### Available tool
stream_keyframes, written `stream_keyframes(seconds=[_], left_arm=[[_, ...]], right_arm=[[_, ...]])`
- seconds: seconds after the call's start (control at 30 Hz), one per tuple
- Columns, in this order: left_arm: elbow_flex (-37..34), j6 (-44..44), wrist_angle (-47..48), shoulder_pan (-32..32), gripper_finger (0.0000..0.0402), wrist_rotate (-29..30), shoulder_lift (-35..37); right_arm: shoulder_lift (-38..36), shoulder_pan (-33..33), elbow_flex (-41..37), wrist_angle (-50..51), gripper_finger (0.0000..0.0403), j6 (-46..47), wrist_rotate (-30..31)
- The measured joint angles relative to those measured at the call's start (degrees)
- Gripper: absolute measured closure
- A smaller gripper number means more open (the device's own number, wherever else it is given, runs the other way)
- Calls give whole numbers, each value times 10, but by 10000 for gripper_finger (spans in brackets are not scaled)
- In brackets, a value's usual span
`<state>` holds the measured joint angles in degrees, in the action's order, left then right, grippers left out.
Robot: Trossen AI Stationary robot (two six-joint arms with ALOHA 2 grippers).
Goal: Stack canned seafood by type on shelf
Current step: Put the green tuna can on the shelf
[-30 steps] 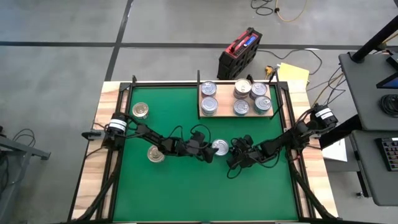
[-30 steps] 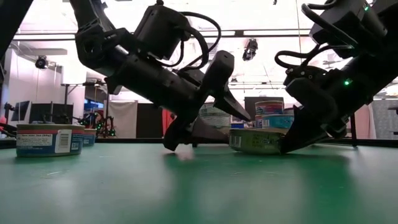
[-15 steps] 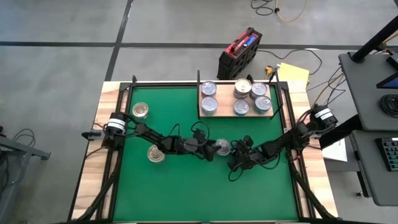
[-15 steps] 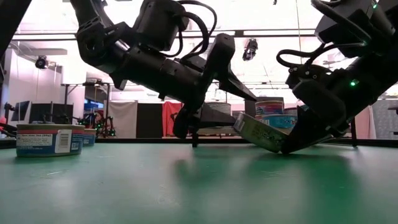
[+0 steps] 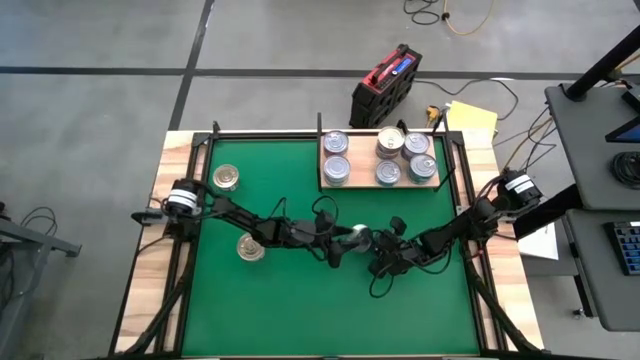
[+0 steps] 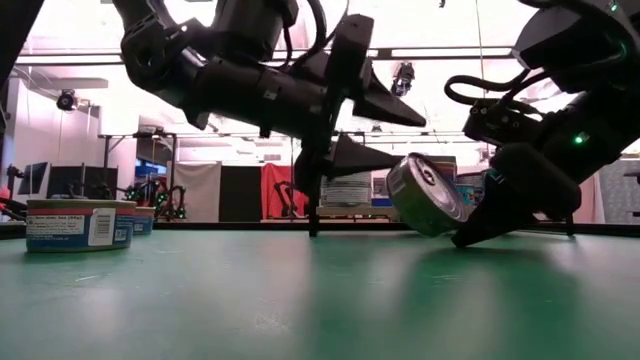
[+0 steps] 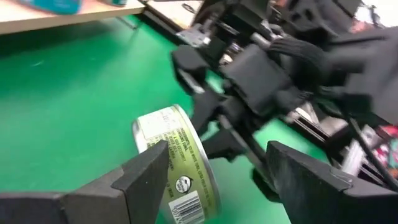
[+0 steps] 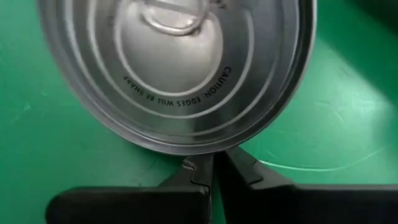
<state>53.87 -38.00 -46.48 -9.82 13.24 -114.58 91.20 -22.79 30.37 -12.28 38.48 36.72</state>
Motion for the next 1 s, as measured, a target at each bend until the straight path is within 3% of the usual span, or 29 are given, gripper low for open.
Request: stream_keyframes(seconds=[0.4,0.87,1.0], left_arm=[[-2,71,22,-4,148,-99,7],[-3,40,39,-1,170,-95,7],[-3,19,40,-1,163,-64,8]], right_arm=[[0,3,3,0,394,-137,24],[0,2,9,17,379,-155,-3],[-1,1,9,21,380,-156,-5]])
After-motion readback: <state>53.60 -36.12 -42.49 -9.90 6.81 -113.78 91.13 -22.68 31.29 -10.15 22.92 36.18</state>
